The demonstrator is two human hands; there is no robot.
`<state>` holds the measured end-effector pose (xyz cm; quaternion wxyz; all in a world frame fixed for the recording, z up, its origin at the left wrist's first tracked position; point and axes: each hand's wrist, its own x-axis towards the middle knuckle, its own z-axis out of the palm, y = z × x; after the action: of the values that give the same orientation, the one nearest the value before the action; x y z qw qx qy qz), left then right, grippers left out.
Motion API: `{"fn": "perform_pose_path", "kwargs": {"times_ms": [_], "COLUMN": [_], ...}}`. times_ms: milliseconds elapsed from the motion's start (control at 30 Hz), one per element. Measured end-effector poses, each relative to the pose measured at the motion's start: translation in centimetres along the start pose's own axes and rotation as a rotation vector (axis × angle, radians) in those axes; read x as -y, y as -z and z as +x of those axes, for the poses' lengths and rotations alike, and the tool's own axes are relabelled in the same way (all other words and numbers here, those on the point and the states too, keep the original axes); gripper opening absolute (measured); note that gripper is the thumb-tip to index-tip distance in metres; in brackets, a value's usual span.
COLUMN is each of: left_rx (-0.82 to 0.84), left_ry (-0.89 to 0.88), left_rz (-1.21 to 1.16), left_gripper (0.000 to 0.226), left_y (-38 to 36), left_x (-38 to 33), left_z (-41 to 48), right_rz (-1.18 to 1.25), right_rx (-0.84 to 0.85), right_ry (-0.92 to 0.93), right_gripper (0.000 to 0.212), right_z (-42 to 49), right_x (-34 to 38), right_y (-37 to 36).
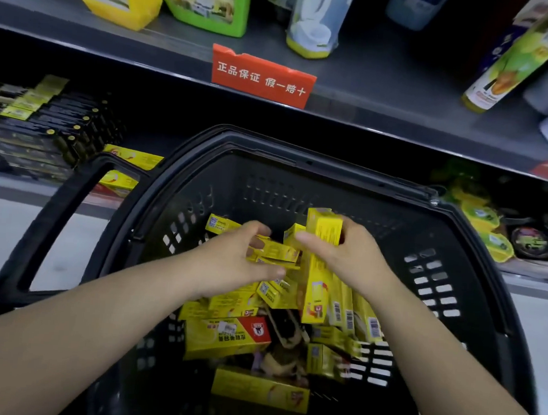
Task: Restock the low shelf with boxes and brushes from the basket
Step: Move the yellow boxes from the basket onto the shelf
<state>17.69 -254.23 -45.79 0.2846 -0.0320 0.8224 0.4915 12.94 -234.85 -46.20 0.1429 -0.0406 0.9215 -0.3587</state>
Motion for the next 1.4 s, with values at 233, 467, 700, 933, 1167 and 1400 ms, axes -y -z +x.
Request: {"fn": "perform_pose_path", "kwargs": {"times_ms": [233, 467, 700, 933, 1167, 1400], "left_rx": [0.055, -0.062, -0.057, -0.073, 0.042, 0.02], "left_ry": [0.064, 0.232, 0.25, 0.309, 0.218, 0.144], "left_rz": [-0.296, -0.358, -0.42, -0.501, -0.52, -0.407], "left_gripper": [0.067, 0.048, 0.043, 0.043, 0.04, 0.043], "left_y": [-0.4, 0.3, 0.3, 0.3, -0.5, -0.2], "left_x": [-0.5, 1.0, 0.8, 0.8, 0.4, 0.6], "left_z": [1.1, 1.9, 2.0, 2.0, 1.4, 1.2], "right_rz": [0.443, -0.011, -0.588, 0.232, 0.539, 0.695], "right_rx": [0.124, 0.317, 0.349, 0.057, 0.051, 0.077], "right_ry": [-0.107, -0.146, 0.111, -0.076, -0.287, -0.277], "right_gripper": [0.049, 0.053, 0.067, 0.02, 0.044, 0.054], "right_z": [-1.0, 0.8, 0.3, -0.8, -2.4, -1.3], "right_x": [1.7, -5.7, -8.2, -2.2, 1.1, -1.0], "right_y": [-2.0, -3.3, -6.0, -1.1, -3.0, -3.1]}}
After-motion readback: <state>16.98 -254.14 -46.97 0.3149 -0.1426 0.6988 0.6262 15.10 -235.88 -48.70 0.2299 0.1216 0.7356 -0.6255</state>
